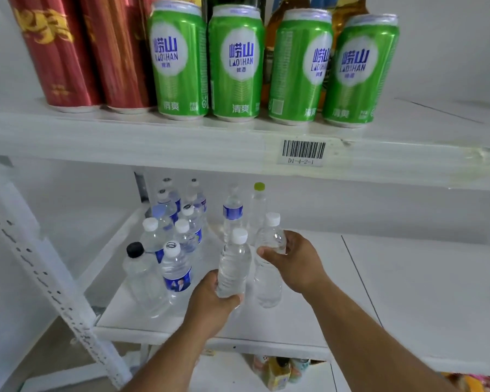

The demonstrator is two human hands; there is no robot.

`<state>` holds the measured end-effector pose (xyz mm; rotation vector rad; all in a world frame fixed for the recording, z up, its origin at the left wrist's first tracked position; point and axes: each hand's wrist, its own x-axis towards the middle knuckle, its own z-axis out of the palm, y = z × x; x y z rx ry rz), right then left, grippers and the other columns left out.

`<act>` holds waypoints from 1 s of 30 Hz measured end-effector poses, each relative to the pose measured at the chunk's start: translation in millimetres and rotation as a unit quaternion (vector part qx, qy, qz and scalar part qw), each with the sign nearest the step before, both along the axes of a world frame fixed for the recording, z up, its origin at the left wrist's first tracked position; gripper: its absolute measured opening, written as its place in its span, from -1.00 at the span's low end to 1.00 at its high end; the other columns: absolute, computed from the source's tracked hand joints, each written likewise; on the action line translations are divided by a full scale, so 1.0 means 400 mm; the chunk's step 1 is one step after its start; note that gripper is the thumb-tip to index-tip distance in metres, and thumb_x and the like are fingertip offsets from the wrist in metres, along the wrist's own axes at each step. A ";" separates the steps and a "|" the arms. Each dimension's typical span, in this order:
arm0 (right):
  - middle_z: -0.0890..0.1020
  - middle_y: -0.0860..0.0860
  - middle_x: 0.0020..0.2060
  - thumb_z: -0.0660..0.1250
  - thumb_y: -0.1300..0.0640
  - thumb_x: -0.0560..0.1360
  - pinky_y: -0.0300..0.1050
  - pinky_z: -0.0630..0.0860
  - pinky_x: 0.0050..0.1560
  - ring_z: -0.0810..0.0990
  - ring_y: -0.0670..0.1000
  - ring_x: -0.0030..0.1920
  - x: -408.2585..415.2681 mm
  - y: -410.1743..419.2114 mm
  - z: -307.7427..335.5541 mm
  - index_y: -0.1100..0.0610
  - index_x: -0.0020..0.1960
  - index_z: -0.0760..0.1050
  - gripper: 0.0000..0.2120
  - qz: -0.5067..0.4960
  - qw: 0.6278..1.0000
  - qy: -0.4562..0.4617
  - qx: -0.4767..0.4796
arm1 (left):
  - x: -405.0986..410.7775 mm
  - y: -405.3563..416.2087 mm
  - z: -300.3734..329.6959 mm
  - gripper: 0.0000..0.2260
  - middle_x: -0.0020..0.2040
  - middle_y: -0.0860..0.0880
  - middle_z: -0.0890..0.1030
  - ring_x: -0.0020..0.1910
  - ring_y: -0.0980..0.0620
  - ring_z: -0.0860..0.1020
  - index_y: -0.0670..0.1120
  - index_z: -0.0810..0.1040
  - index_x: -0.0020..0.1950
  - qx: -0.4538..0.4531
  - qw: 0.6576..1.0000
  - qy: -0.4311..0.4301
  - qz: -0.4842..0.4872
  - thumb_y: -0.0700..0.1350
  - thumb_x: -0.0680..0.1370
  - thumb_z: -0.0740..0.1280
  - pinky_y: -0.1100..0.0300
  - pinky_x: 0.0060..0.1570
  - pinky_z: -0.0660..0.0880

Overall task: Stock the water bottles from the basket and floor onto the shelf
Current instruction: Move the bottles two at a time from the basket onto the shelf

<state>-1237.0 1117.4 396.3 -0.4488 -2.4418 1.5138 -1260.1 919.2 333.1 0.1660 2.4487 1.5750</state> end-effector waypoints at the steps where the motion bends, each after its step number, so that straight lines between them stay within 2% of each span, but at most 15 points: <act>1: 0.72 -0.19 -0.06 0.50 -0.20 0.31 0.00 0.62 0.11 0.69 -0.13 -0.03 -0.026 0.011 -0.009 -0.09 0.09 0.59 -0.61 0.005 1.000 -0.004 0.001 | -0.024 0.014 -0.009 -0.63 0.02 0.09 0.61 -0.06 0.21 0.58 0.11 0.52 0.09 -0.005 1.000 0.002 0.009 -0.06 0.35 0.55 0.33 -0.19 0.45; 5: 0.69 -0.17 -0.02 0.50 -0.20 0.32 -0.01 0.61 0.11 0.67 -0.10 0.00 -0.129 0.045 -0.041 -0.08 0.14 0.55 -0.55 0.017 1.000 -0.015 0.010 | -0.121 0.067 -0.041 -0.59 0.13 0.05 0.52 0.00 0.12 0.57 0.11 0.51 0.12 -0.012 0.999 -0.001 0.037 -0.05 0.34 0.55 0.21 -0.03 0.47; 7: 0.68 -0.16 -0.01 0.52 -0.17 0.35 -0.04 0.60 0.10 0.66 -0.08 0.03 -0.174 0.060 -0.058 -0.06 0.17 0.54 -0.55 0.015 1.000 -0.017 0.011 | -0.166 0.092 -0.057 -0.60 0.11 0.04 0.55 0.01 0.10 0.58 0.11 0.53 0.10 -0.007 0.999 0.002 0.053 -0.01 0.31 0.54 0.16 -0.01 0.52; 11: 0.68 -0.17 0.02 0.51 -0.25 0.31 0.02 0.59 0.15 0.66 -0.08 0.03 -0.248 0.087 -0.097 -0.12 0.19 0.54 -0.49 0.010 1.000 -0.016 0.013 | -0.248 0.136 -0.088 -0.58 0.02 0.06 0.64 -0.08 0.12 0.64 0.12 0.59 0.03 0.004 0.997 0.010 0.082 0.13 0.19 0.46 0.07 -0.02 0.62; 14: 0.66 -0.17 0.06 0.51 -0.23 0.34 0.01 0.59 0.14 0.66 -0.07 0.03 -0.283 0.104 -0.121 -0.13 0.24 0.51 -0.48 0.001 0.999 -0.025 0.021 | -0.294 0.156 -0.102 -0.69 -0.05 0.06 0.67 -0.15 0.12 0.66 0.11 0.61 -0.02 0.006 0.996 0.011 0.089 0.02 0.26 0.49 0.10 -0.11 0.63; 18: 0.66 -0.15 0.09 0.50 -0.25 0.31 0.03 0.58 0.17 0.66 -0.05 0.05 -0.319 0.122 -0.150 -0.12 0.25 0.51 -0.44 -0.001 0.999 -0.034 0.016 | -0.336 0.167 -0.118 -0.69 -0.07 0.07 0.67 -0.15 0.12 0.64 0.08 0.60 0.00 0.006 0.995 0.013 0.101 -0.02 0.28 0.51 0.18 -0.18 0.57; 24: 0.65 -0.15 0.09 0.49 -0.22 0.34 0.02 0.58 0.18 0.65 -0.04 0.07 -0.354 0.129 -0.160 -0.11 0.24 0.52 -0.49 -0.003 0.999 -0.032 0.019 | -0.376 0.186 -0.119 -0.68 -0.10 0.12 0.62 -0.10 0.10 0.60 0.07 0.55 0.05 0.010 0.995 0.020 0.100 -0.11 0.36 0.53 0.20 -0.12 0.51; 27: 0.65 -0.14 0.11 0.49 -0.20 0.37 0.01 0.57 0.18 0.65 -0.04 0.09 -0.368 0.125 -0.159 -0.09 0.26 0.51 -0.49 -0.001 0.999 -0.032 0.026 | -0.391 0.195 -0.113 -0.68 -0.16 0.16 0.57 -0.14 0.09 0.57 0.06 0.50 0.03 0.011 0.995 0.020 0.097 -0.17 0.38 0.51 0.25 -0.23 0.44; 30: 0.64 -0.14 0.12 0.49 -0.17 0.38 0.01 0.56 0.19 0.64 -0.03 0.09 -0.380 0.117 -0.154 -0.09 0.26 0.51 -0.50 0.002 0.999 -0.034 0.023 | -0.403 0.197 -0.116 -0.64 -0.08 0.09 0.59 -0.08 0.03 0.58 0.00 0.51 0.12 0.011 0.995 0.020 0.092 -0.19 0.39 0.51 0.21 -0.16 0.45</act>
